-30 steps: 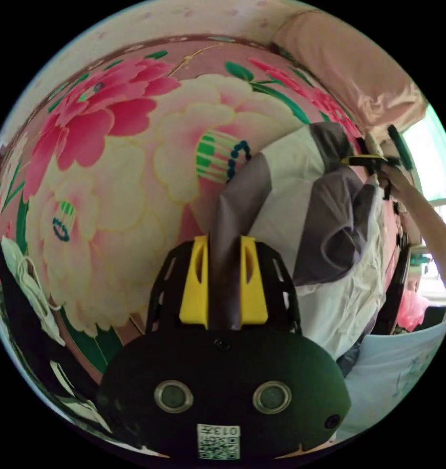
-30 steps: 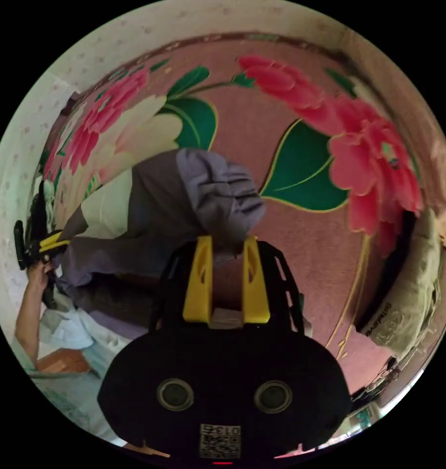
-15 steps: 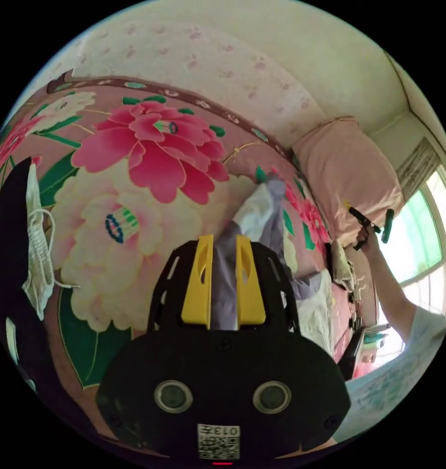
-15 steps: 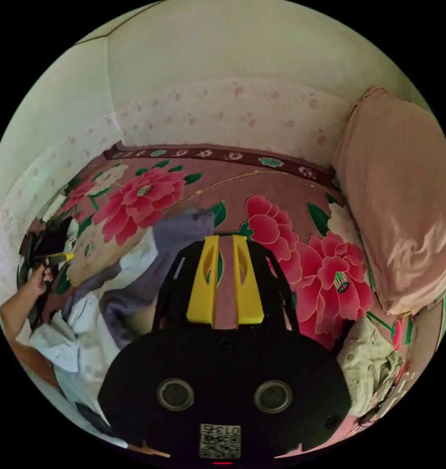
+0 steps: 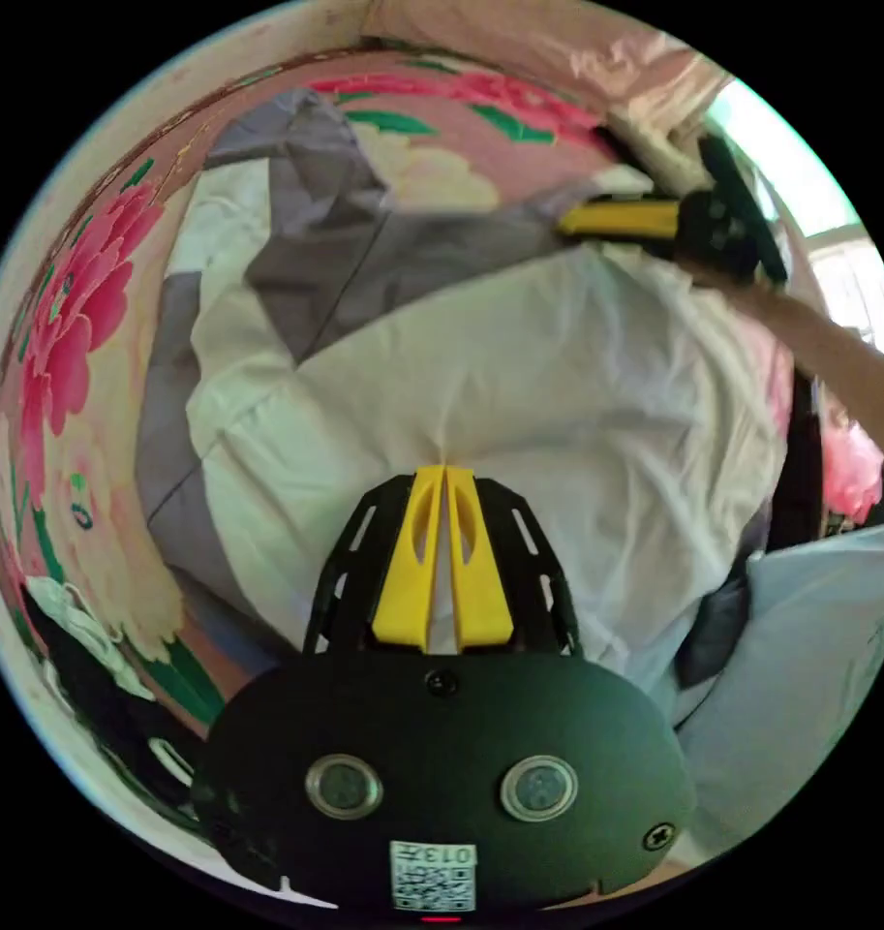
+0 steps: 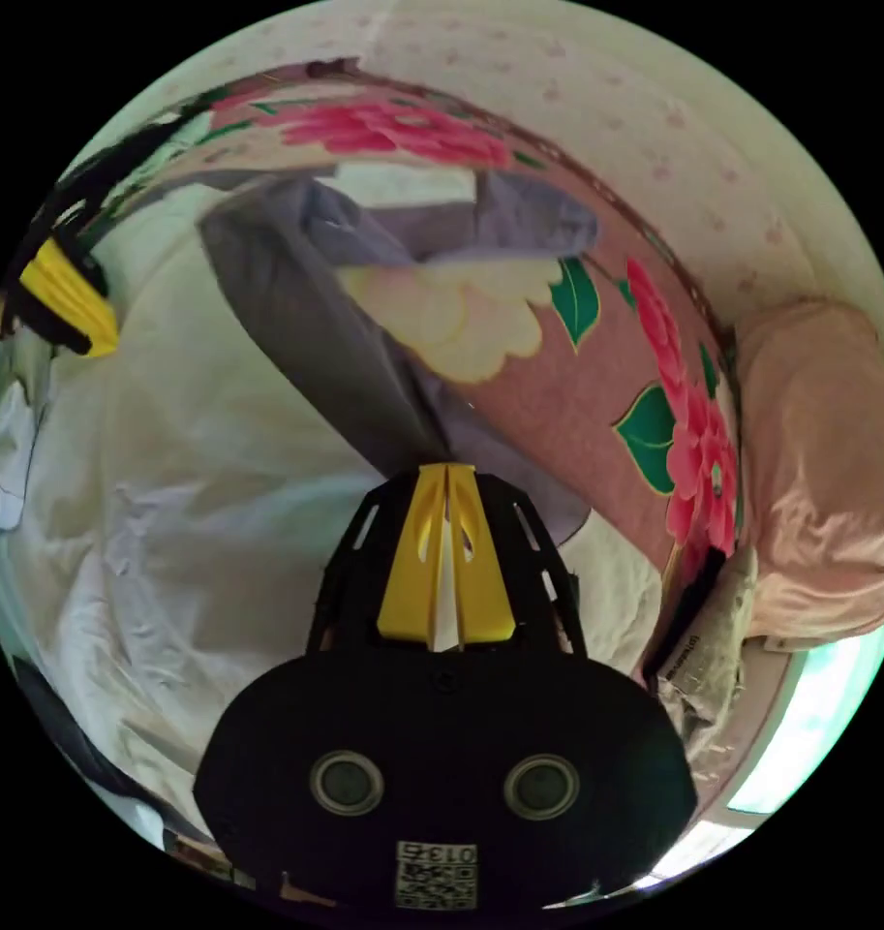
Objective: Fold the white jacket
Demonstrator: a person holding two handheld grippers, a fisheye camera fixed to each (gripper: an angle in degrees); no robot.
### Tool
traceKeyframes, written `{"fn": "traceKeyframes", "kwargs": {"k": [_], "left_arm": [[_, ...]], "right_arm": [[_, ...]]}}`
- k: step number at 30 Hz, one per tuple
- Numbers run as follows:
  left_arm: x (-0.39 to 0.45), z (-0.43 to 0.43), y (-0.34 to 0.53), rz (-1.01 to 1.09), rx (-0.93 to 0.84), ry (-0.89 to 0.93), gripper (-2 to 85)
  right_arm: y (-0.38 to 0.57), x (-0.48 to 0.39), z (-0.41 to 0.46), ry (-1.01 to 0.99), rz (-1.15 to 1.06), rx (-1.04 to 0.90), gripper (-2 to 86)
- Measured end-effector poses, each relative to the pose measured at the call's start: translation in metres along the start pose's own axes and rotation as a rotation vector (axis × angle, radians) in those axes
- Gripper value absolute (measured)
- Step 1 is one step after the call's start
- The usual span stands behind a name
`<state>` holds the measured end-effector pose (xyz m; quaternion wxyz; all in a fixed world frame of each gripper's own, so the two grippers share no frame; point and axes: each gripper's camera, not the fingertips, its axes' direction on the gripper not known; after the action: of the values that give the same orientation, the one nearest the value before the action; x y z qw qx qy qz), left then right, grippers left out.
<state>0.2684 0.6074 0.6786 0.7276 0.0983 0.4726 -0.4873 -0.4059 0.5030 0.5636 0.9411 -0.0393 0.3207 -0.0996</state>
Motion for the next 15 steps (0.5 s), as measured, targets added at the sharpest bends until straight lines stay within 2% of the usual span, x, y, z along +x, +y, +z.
{"fn": "traceKeyframes", "kwargs": {"k": [1, 4, 6, 8, 11, 14, 15], "left_arm": [[-0.011, 0.004, 0.012, 0.074, 0.026, -0.01, 0.1], [-0.08, -0.007, 0.051, -0.133, -0.001, 0.115, 0.0], [-0.11, -0.022, 0.083, -0.203, 0.005, 0.113, 0.0], [-0.128, -0.065, 0.124, -0.253, 0.118, 0.142, 0.3], [-0.097, -0.131, 0.139, -0.116, 0.315, 0.243, 1.5], [-0.033, -0.156, 0.128, 0.071, 0.383, 0.422, 7.1], [-0.018, -0.158, 0.127, 0.093, 0.366, 0.402, 9.6]], "right_arm": [[-0.002, 0.02, 0.016, -0.03, 0.044, -0.046, -0.1], [-0.007, 0.072, 0.019, -0.157, 0.173, -0.047, -0.2], [-0.016, 0.084, 0.011, -0.139, 0.189, -0.113, -0.2], [-0.017, 0.086, -0.029, -0.143, 0.216, 0.02, -0.2], [-0.027, 0.052, -0.077, -0.254, 0.166, 0.184, -0.2], [-0.052, -0.007, -0.098, -0.416, 0.068, 0.222, -0.1], [-0.056, -0.017, -0.101, -0.464, 0.054, 0.222, 0.0]]}}
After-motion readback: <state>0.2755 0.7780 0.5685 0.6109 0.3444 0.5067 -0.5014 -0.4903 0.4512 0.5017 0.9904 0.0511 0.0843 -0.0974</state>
